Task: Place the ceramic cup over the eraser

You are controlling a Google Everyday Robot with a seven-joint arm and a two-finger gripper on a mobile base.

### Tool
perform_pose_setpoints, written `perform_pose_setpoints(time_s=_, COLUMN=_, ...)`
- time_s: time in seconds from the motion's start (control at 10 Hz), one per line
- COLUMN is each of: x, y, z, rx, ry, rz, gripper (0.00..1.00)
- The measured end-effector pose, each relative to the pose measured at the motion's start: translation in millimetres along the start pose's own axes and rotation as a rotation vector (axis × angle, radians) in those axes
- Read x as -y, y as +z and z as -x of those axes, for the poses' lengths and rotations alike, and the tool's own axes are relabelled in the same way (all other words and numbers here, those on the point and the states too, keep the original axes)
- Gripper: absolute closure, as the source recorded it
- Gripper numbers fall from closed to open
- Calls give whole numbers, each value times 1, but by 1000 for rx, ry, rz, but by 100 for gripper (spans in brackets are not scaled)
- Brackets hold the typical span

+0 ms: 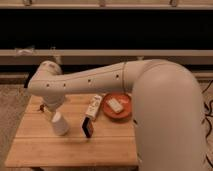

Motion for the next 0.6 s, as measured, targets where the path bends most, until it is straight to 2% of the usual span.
perform_pose_setpoints(time_s=0.3, x=31, y=28, z=-10, rx=22, ry=-100, rz=-12, gripper=20)
perform_pose_setpoints(time_s=0.6, x=30, y=44, z=-10, rx=48, ry=-126, rz=-8, gripper=20)
